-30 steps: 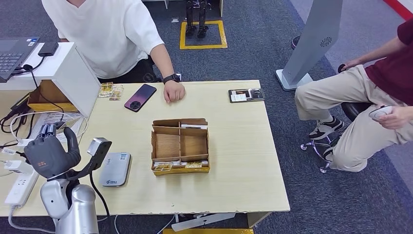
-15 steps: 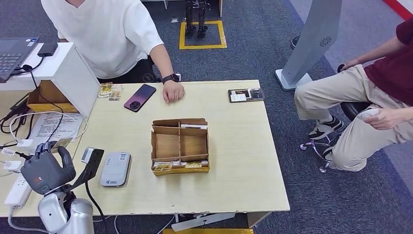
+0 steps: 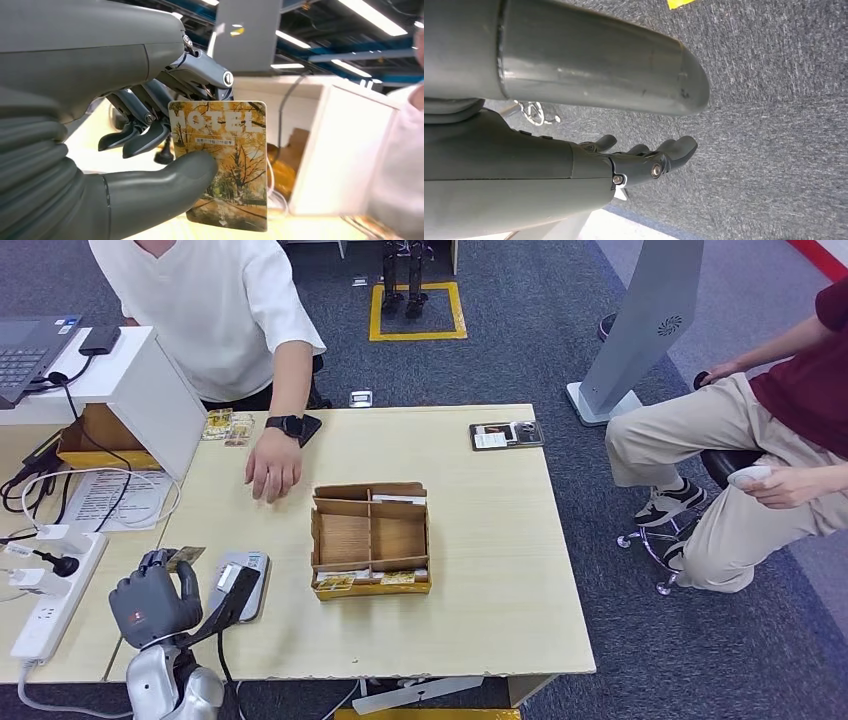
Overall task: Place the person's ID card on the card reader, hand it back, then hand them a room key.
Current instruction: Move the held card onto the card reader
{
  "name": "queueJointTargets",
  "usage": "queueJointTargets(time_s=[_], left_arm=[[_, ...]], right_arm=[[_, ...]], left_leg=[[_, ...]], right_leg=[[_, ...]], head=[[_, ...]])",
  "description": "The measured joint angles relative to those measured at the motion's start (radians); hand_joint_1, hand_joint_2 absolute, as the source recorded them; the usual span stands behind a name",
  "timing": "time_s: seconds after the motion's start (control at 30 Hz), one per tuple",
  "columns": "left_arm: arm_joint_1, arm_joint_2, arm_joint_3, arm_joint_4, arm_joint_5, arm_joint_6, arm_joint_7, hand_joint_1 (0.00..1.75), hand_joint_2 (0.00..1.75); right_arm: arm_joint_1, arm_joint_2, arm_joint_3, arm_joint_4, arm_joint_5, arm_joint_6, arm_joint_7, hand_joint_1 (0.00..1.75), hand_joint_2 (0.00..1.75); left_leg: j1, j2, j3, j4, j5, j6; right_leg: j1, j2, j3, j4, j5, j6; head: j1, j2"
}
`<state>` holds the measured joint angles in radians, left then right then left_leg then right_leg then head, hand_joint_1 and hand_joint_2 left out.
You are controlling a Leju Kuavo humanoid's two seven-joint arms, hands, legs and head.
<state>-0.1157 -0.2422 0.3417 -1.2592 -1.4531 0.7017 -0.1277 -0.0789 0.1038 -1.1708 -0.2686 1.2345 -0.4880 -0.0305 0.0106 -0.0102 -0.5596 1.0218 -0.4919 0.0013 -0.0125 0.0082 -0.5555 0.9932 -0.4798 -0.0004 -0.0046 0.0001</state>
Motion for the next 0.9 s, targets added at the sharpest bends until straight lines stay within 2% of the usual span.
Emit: queueJointTargets(time_s=[0.53, 0.9], left_arm=[[0.012, 0.061, -0.142, 0.155, 0.014, 0.000, 0.031, 1.75, 1.75], [-0.034, 0.136, -0.295, 0.329, 0.022, 0.003, 0.140, 1.75, 1.75]], right_arm=[[0.000, -0.001, -0.013, 0.000, 0.001, 0.006, -0.002, 0.00, 0.00], [0.001, -0.006, -0.019, 0.000, 0.010, 0.018, -0.002, 0.00, 0.00]], left_leg=[[0.000, 0.000, 0.000, 0.000, 0.000, 0.000], [0.000, -0.001, 0.002, 0.000, 0.000, 0.000]], right_leg=[[0.000, 0.000, 0.000, 0.000, 0.000, 0.000], [0.000, -0.001, 0.002, 0.000, 0.000, 0.000]], head=[[0.000, 0.000], [0.000, 0.000]])
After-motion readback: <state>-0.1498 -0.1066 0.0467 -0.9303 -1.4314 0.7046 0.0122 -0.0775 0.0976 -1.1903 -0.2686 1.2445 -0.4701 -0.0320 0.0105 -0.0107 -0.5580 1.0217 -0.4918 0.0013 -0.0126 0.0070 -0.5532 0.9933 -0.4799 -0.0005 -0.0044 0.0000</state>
